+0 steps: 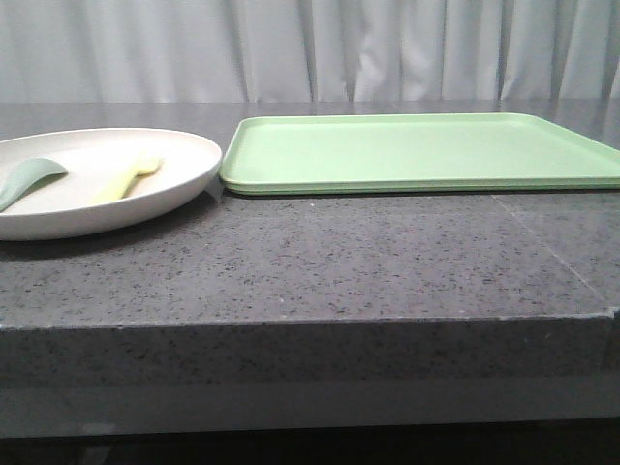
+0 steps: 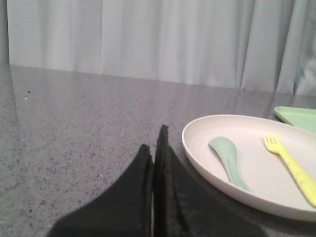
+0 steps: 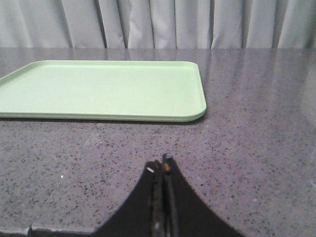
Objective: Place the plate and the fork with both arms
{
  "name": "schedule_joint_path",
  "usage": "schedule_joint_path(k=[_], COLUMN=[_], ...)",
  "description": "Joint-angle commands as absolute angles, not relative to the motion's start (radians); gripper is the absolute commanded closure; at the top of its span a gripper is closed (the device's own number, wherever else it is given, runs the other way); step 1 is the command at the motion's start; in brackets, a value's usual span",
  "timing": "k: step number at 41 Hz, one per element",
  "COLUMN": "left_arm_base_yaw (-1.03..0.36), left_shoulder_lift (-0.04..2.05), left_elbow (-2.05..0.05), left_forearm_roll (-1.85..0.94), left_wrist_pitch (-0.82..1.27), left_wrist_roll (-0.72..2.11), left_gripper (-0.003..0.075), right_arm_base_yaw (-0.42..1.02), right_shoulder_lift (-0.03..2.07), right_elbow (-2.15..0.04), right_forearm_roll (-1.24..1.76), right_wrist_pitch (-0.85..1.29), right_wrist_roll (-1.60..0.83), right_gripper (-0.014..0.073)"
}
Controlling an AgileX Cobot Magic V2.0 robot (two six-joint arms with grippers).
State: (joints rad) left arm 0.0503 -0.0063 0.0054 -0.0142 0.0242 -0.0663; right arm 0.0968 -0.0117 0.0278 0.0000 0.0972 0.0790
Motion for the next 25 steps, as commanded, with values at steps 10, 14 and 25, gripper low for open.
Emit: schedule_joint_path(k=[10, 14, 25], left_arm_base_yaw=[0.052, 0.052, 0.052], left_shoulder_lift=[-0.022, 0.016, 0.319], left_elbow=[-0.072, -0.189, -0.460], left_forearm_roll=[-0.029, -0.022, 0.111], left_wrist_pitch=[-0.229, -0.137, 0.123], left_wrist_roll=[-0.066, -0.066, -0.066], left_gripper=[0.0738, 0.0738, 0.0738], right_arm_base_yaw=[0.092, 0.092, 0.092], right_shoulder_lift=[-0.027, 0.013, 0.366], right_elbow=[-0.122, -0.264, -0.554], right_forearm_roll=[0.000, 0.000, 0.000], right_wrist_pitch=[0.045, 0.181, 0.344], right_wrist_roll=[0.074, 0.074, 0.074], right_gripper=[0.0715, 0.0706, 0.0706])
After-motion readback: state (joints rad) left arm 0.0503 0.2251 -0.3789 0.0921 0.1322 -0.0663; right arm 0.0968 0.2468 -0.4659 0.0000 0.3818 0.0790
